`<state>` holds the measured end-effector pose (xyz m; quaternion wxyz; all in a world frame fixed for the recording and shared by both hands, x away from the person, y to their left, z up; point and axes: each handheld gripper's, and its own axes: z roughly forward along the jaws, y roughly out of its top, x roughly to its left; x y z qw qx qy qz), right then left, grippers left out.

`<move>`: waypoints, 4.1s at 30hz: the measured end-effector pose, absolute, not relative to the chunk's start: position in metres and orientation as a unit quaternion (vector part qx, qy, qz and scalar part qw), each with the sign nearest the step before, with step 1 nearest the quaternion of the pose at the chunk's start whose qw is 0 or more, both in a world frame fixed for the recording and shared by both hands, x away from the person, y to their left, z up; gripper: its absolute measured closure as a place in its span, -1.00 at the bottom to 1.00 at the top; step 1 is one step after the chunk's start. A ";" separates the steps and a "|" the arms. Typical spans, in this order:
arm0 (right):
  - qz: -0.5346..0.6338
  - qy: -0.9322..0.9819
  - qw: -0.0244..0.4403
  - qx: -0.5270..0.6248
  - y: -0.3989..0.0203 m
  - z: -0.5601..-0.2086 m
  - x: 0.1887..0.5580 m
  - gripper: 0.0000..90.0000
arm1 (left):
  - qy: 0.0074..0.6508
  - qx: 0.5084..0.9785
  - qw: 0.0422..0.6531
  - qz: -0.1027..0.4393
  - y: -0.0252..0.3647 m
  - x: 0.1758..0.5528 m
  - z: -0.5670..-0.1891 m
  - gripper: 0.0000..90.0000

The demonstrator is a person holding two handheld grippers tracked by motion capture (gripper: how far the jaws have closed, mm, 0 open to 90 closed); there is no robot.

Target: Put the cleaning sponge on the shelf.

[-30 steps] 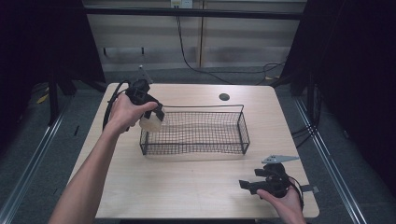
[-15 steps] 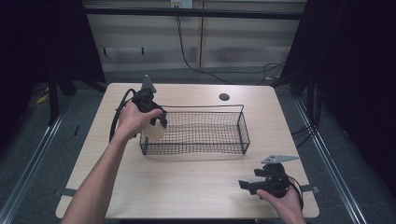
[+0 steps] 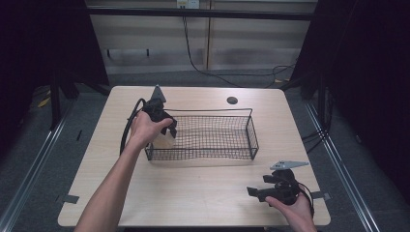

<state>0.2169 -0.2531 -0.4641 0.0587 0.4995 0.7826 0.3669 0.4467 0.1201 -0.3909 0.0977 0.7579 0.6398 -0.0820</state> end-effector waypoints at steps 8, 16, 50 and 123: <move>0.366 0.785 0.060 0.497 -0.252 -0.464 0.217 -0.69 | 0.644 0.756 0.094 -0.077 0.119 0.447 -0.394 -0.41; 0.365 0.785 0.060 0.497 -0.252 -0.464 0.217 -0.69 | 0.652 0.749 0.079 -0.084 0.119 0.449 -0.406 -0.41; 0.363 0.787 0.059 0.495 -0.252 -0.464 0.216 -0.69 | 0.649 0.755 0.061 -0.076 0.112 0.448 -0.433 -0.42; 0.366 0.785 0.062 0.495 -0.252 -0.463 0.216 -0.69 | 0.539 0.809 0.214 -0.094 0.143 0.433 -0.375 -0.59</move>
